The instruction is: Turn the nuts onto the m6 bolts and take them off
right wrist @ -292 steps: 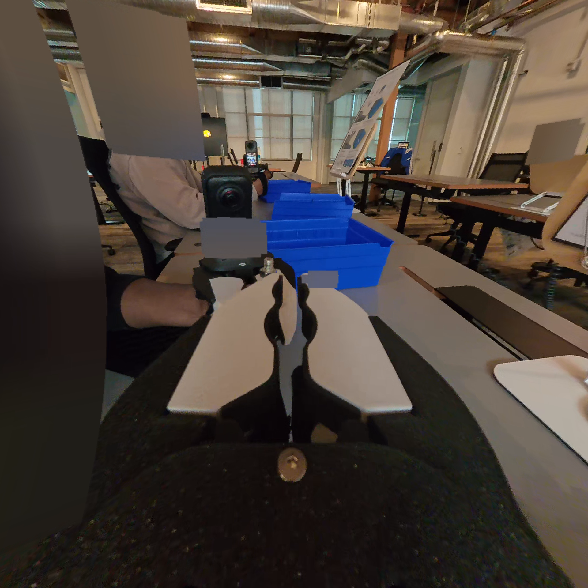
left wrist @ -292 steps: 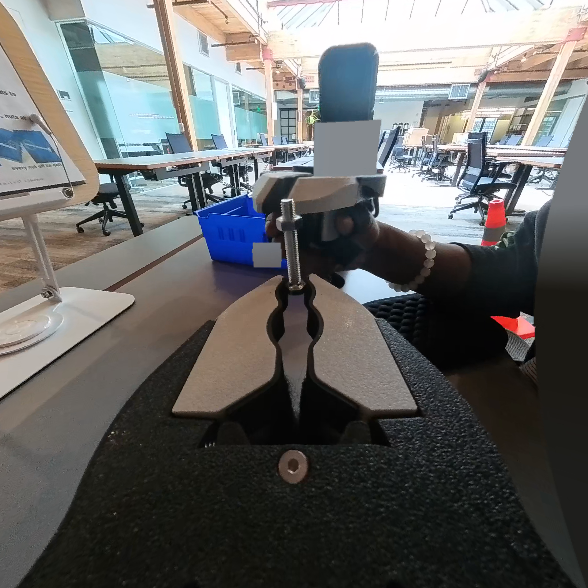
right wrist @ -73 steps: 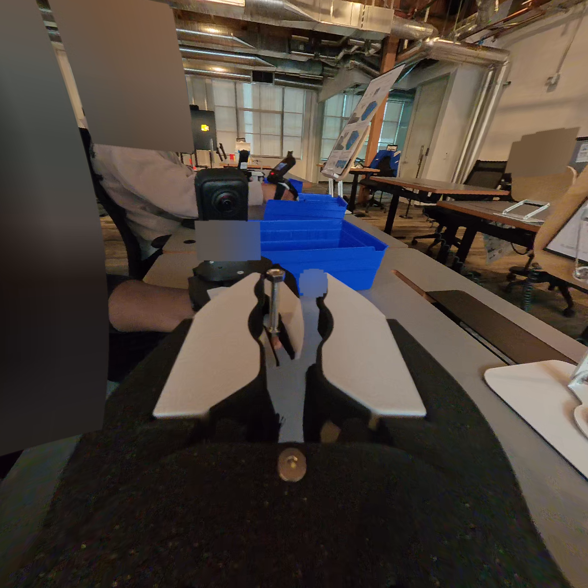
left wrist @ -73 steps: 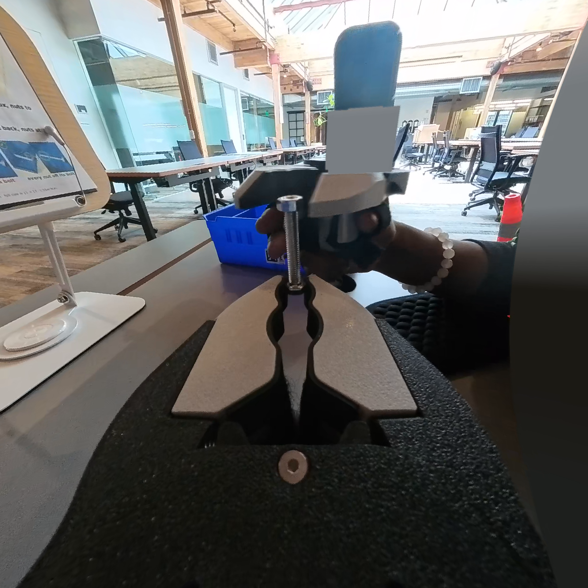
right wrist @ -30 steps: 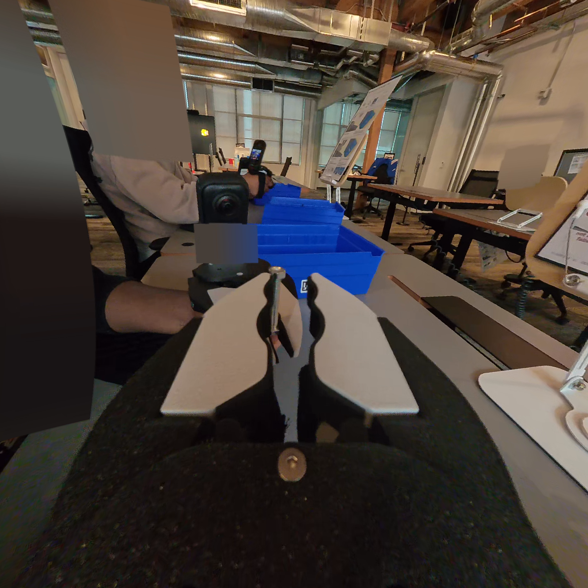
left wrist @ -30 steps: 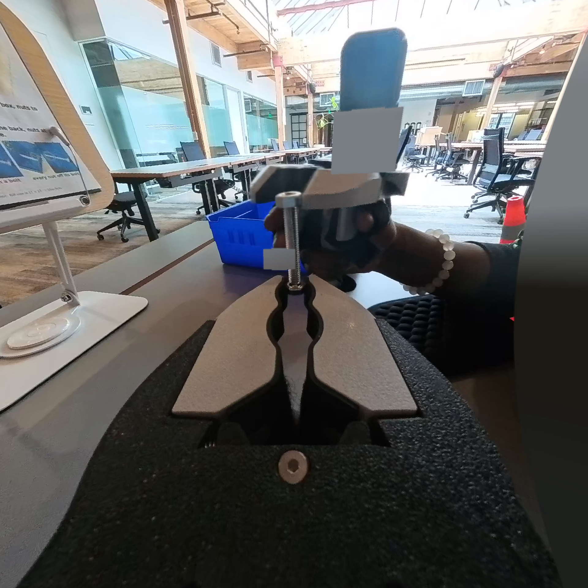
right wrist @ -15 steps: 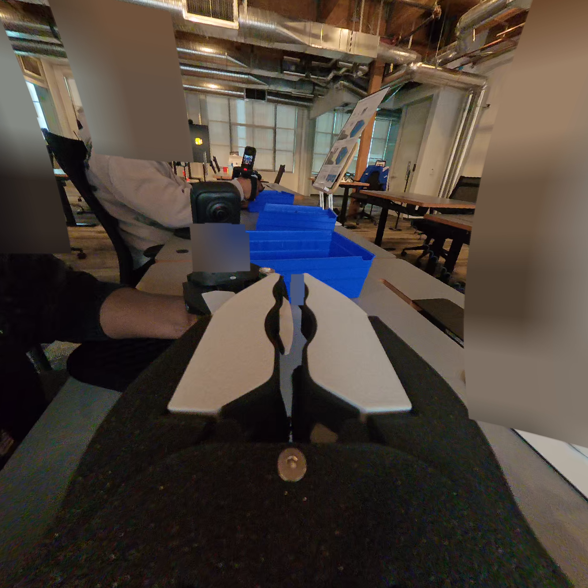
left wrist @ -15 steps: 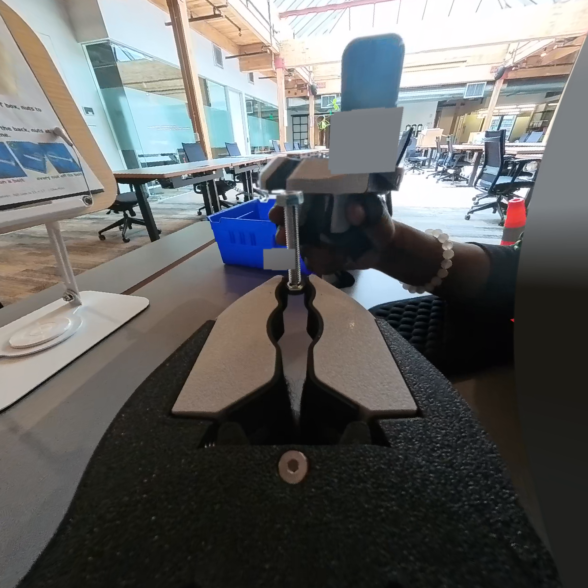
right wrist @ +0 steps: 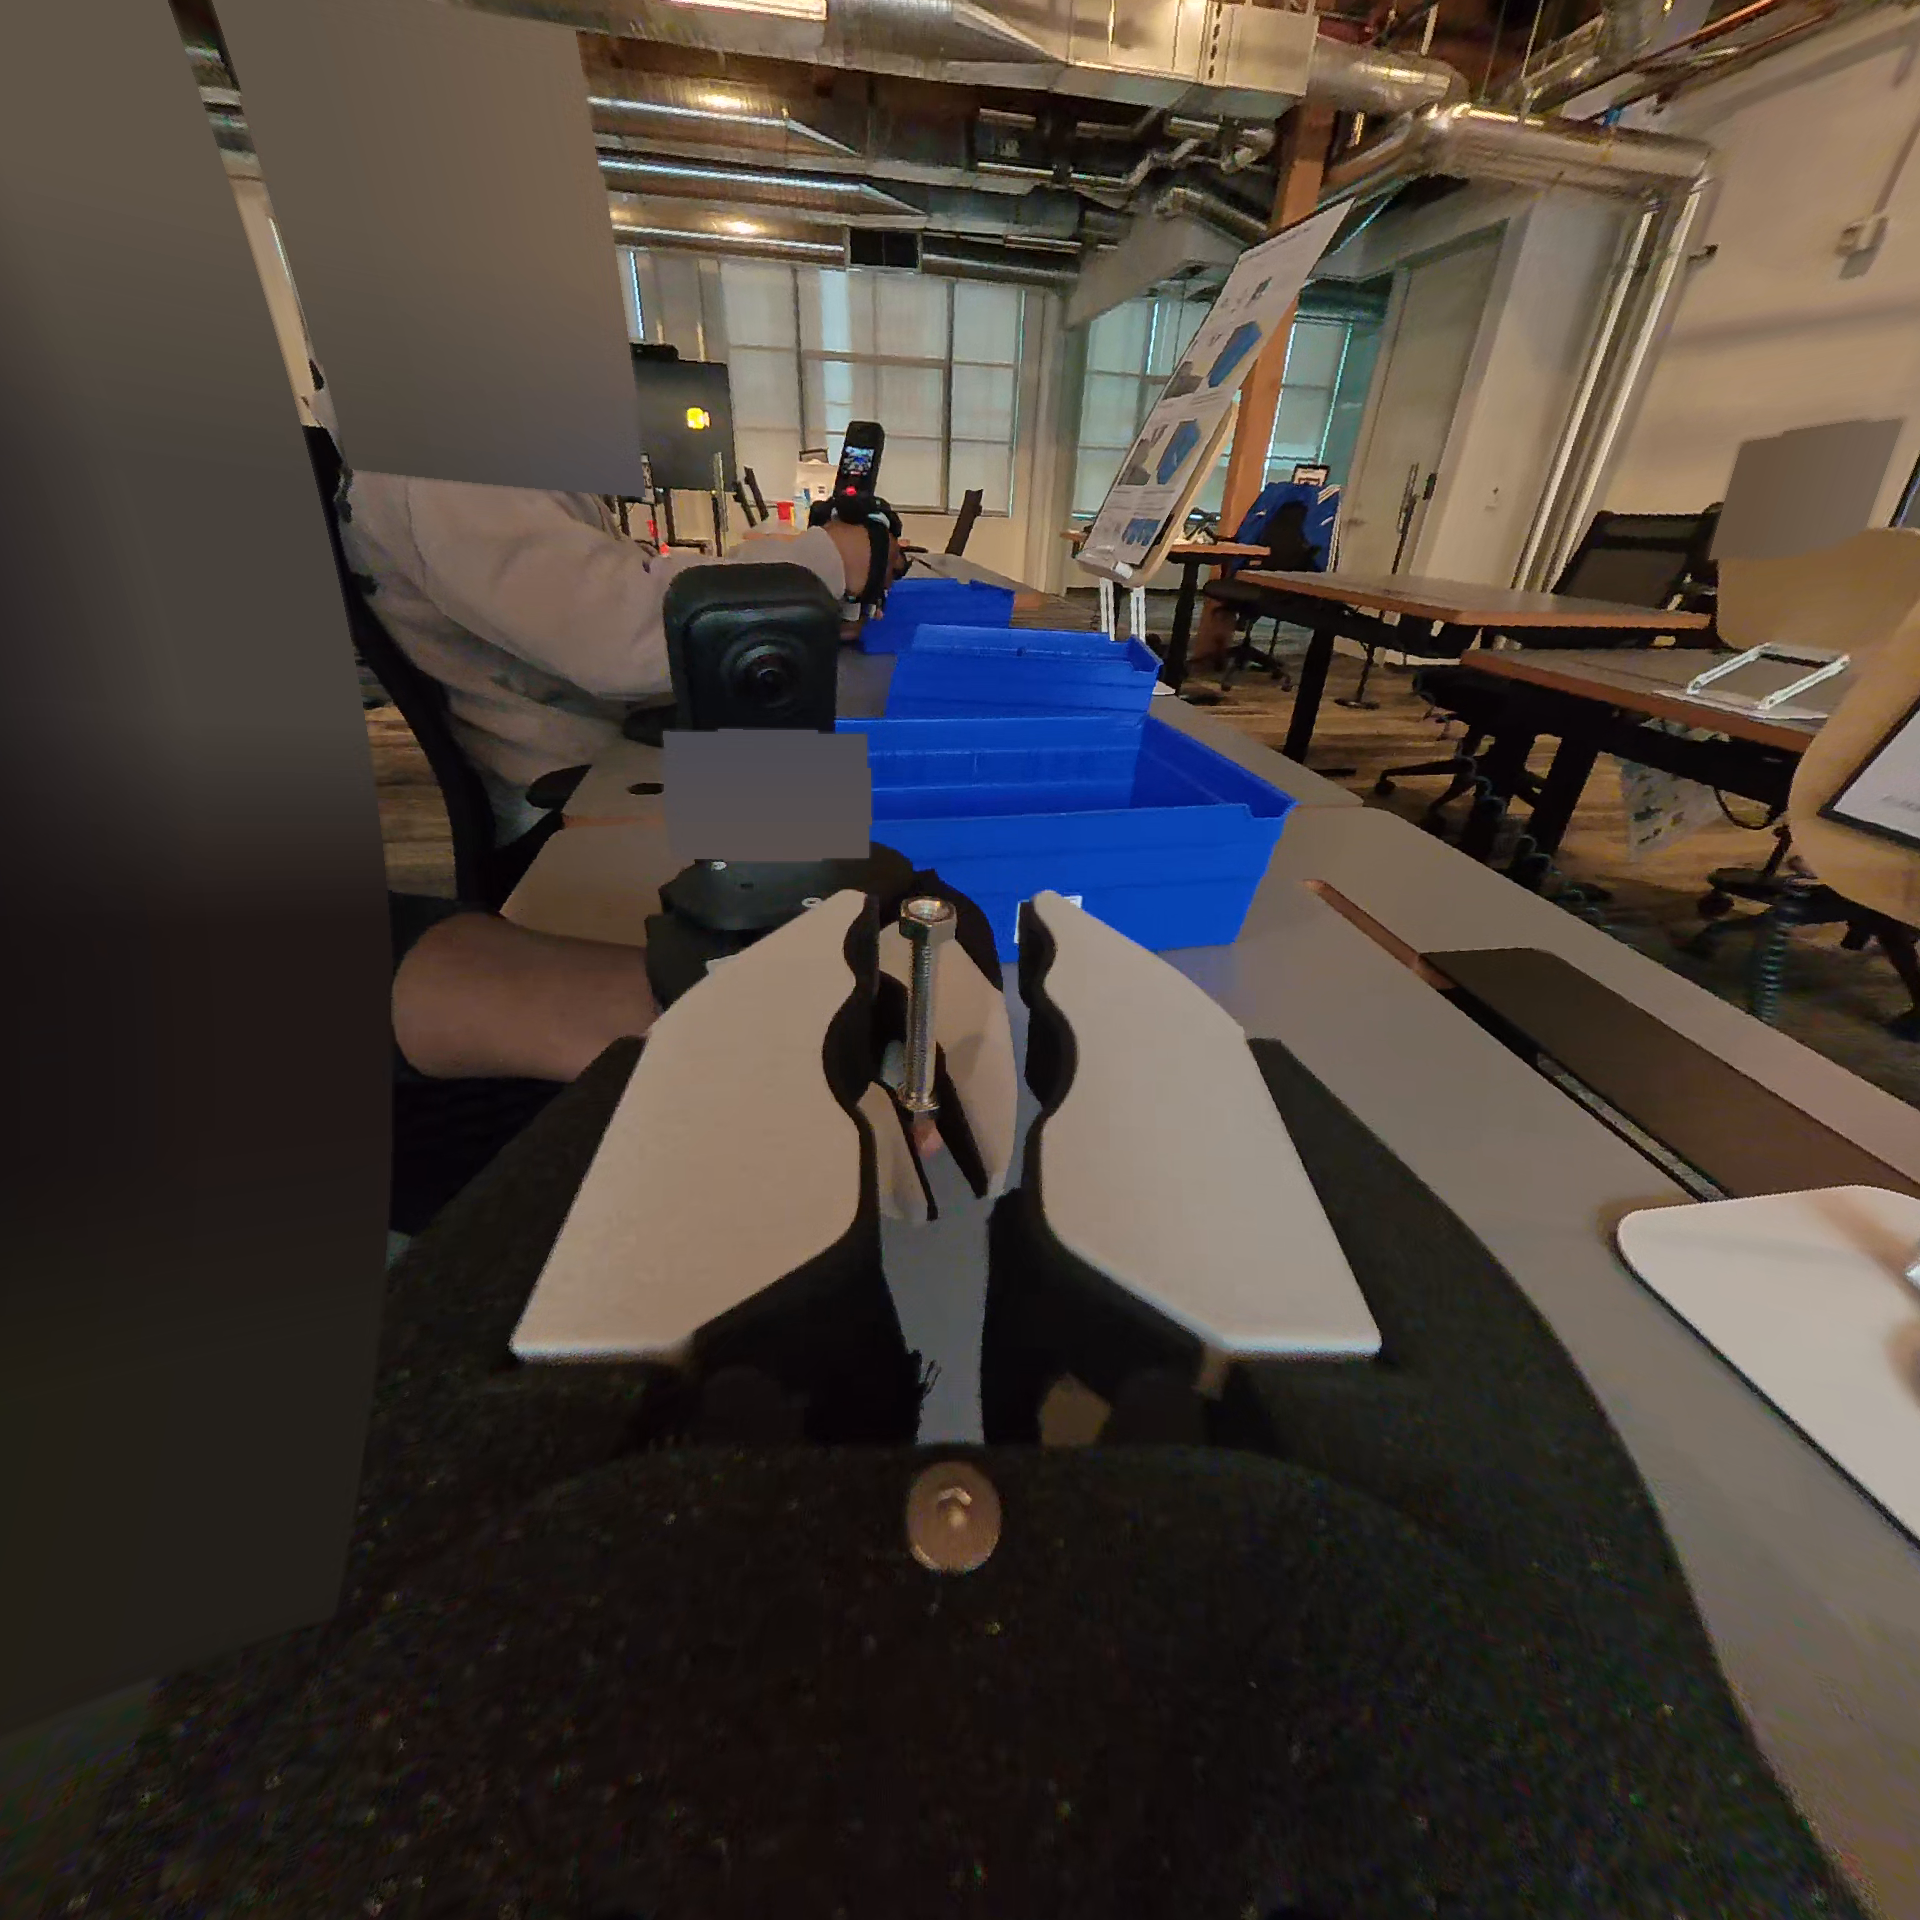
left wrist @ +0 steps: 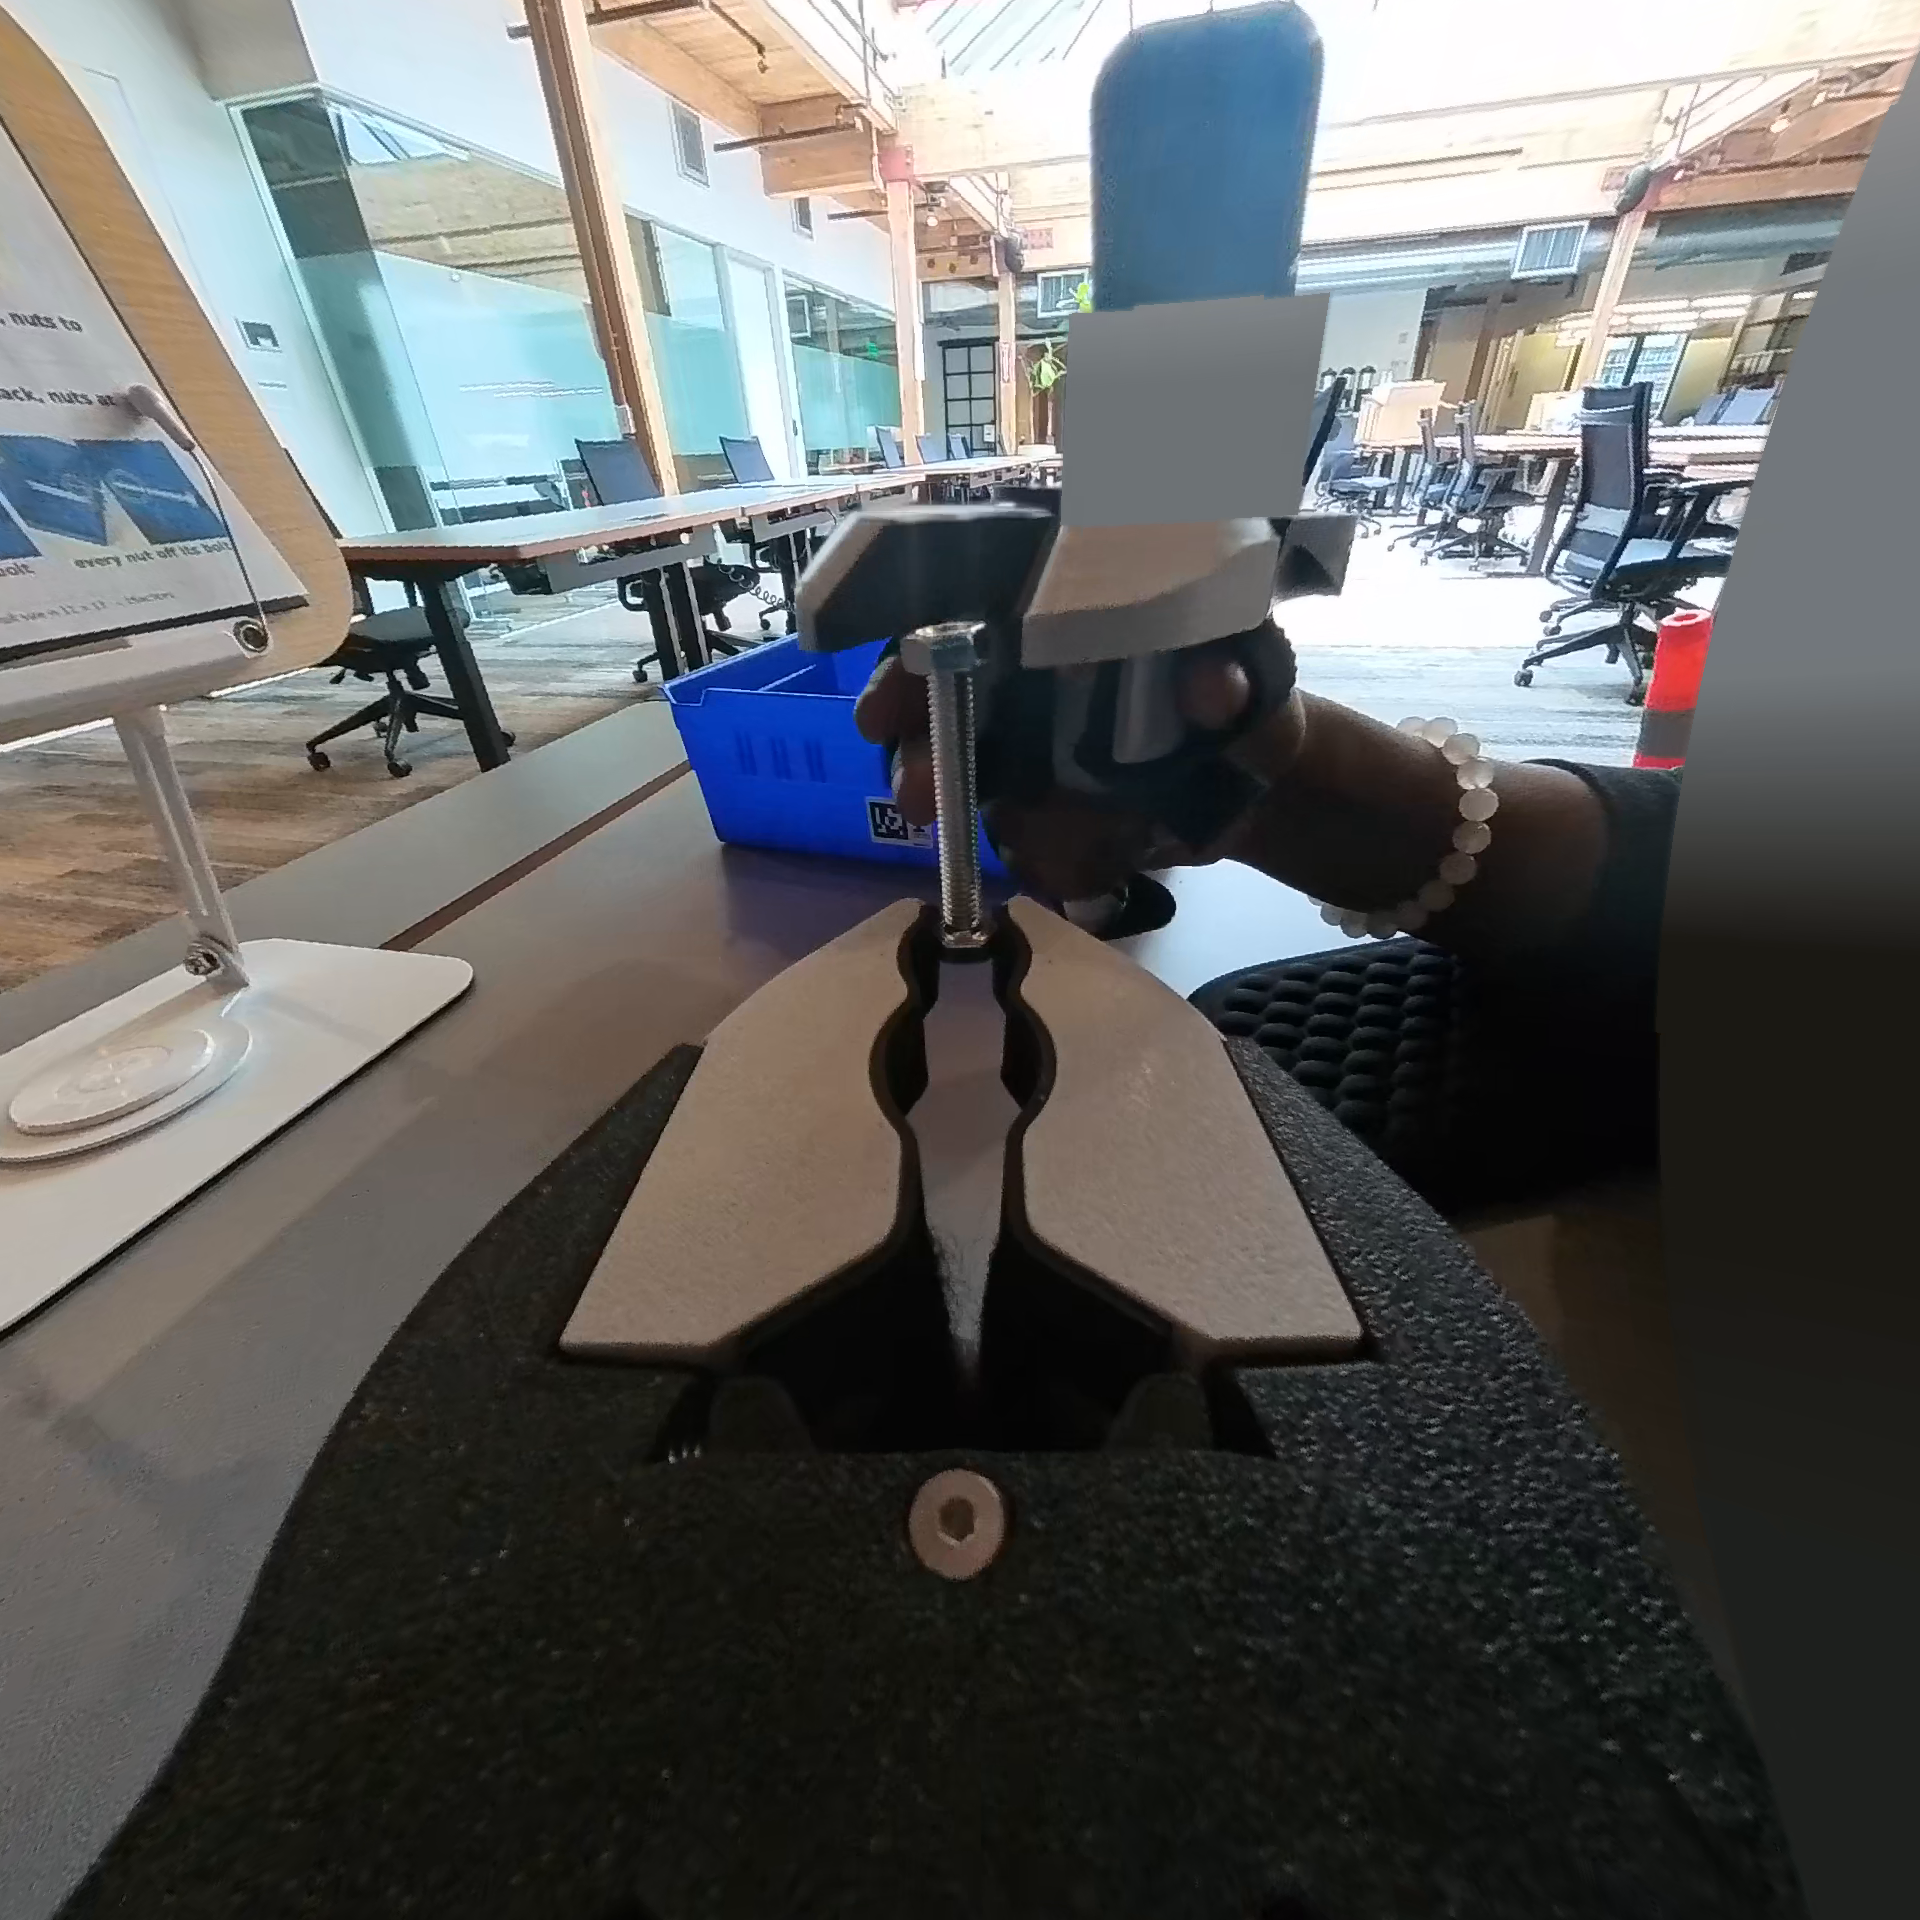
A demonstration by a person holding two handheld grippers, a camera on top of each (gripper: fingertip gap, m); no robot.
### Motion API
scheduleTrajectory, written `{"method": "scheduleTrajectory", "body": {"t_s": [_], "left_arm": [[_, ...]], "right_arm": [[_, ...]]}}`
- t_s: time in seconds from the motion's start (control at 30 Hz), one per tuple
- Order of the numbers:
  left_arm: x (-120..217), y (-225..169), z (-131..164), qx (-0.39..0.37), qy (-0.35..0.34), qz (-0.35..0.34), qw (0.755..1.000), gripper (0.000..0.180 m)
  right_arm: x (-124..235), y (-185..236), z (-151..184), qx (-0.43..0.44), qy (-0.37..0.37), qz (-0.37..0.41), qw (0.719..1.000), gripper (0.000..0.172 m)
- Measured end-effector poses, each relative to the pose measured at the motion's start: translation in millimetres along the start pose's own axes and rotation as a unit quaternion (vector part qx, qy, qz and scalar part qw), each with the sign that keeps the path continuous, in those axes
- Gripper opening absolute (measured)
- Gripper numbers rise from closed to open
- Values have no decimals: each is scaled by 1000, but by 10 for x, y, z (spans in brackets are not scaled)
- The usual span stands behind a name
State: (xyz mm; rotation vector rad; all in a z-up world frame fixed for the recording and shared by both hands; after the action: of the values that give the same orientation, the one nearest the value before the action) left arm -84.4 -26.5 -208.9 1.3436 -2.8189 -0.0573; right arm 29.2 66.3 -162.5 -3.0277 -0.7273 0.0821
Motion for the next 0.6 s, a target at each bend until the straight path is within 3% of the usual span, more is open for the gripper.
{"method": "scheduleTrajectory", "body": {"t_s": [0.3, 0.6], "left_arm": [[-2, -1, 2, 0, 1, 2, 1000, 9], [-7, -8, 2, 12, 0, 18, 1000, 9]], "right_arm": [[-6, 11, 12, -2, 3, -12, 1000, 9], [4, 21, 6, 9, 3, -20, 1000, 9]]}}
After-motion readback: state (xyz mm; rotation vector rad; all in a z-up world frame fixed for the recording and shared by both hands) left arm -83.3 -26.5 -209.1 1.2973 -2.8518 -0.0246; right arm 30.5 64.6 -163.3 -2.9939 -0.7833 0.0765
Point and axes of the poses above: each gripper's, where its closed fingertips meet, x back along the fingers, z out of its underside, y = z × x across the jaws, the point moved 9 cm from there along x, back along the fingers, and after that the axes turned 1 degree about y, right-handed, at the moved point
